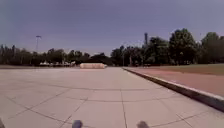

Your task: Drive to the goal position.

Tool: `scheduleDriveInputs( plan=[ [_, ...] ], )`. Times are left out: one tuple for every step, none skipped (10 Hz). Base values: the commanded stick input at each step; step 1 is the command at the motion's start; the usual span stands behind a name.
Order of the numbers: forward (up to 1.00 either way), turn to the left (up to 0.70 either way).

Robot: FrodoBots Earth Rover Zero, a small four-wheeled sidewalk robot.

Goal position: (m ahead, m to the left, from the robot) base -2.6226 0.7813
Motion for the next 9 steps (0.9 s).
scheduleDriveInputs(
  plan=[
    [0.85, -0.34],
    [0.85, -0.34],
    [0.85, -0.34],
    [0.85, -0.3],
    [0.85, 0.0],
    [0.85, 0.0],
    [0.85, 0.0],
    [0.85, 0.0],
    [0.85, 0.0]
  ],
)
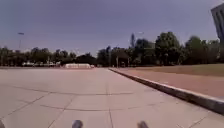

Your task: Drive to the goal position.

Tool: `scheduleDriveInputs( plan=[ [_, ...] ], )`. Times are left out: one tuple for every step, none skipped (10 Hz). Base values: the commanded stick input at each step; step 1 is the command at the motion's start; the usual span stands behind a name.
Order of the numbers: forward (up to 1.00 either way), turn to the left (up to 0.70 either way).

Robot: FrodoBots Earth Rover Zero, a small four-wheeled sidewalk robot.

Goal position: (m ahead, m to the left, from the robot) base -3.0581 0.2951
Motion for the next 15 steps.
scheduleDriveInputs(
  plan=[
    [0.85, 0.0],
    [0.85, 0.0],
    [0.74, 0.0],
    [0.24, 0.0],
    [0.0, 0.0],
    [0.0, 0.0],
    [0.0, 0.0],
    [0.0, 0.0],
    [0.0, 0.0],
    [0.0, 0.0],
    [0.0, 0.0],
    [0.0, 0.0],
    [0.0, 0.0],
    [0.0, 0.85],
    [0.0, 0.85]
  ],
)
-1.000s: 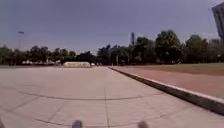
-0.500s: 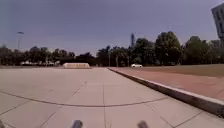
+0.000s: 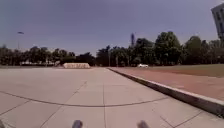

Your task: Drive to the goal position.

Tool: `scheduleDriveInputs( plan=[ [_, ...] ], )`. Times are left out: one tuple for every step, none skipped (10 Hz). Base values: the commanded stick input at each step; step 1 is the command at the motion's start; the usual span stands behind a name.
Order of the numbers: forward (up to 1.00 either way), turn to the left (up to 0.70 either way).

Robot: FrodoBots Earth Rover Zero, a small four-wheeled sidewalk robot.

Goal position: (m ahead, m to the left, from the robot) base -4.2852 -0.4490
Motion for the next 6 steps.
scheduleDriveInputs(
  plan=[
    [0.0, 0.85],
    [0.0, 0.85],
    [0.0, 0.85],
    [0.0, 0.85],
    [0.0, 0.85],
    [0.0, 0.85]
  ],
)
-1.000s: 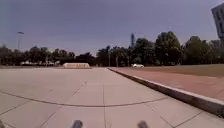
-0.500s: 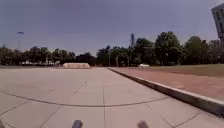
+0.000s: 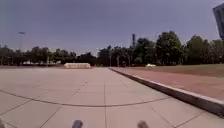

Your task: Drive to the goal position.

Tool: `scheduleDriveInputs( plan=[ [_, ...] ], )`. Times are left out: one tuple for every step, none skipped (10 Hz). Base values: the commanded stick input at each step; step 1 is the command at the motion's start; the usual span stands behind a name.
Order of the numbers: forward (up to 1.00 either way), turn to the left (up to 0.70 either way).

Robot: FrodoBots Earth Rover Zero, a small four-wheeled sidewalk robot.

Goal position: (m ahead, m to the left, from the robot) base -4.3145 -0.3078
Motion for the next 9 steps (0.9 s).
scheduleDriveInputs(
  plan=[
    [0.0, 0.85],
    [0.0, 0.85],
    [0.0, 0.85],
    [0.0, 0.85],
    [0.0, 0.85],
    [0.0, 0.85],
    [0.0, 0.85],
    [0.0, 0.85],
    [0.0, 0.85]
  ],
)
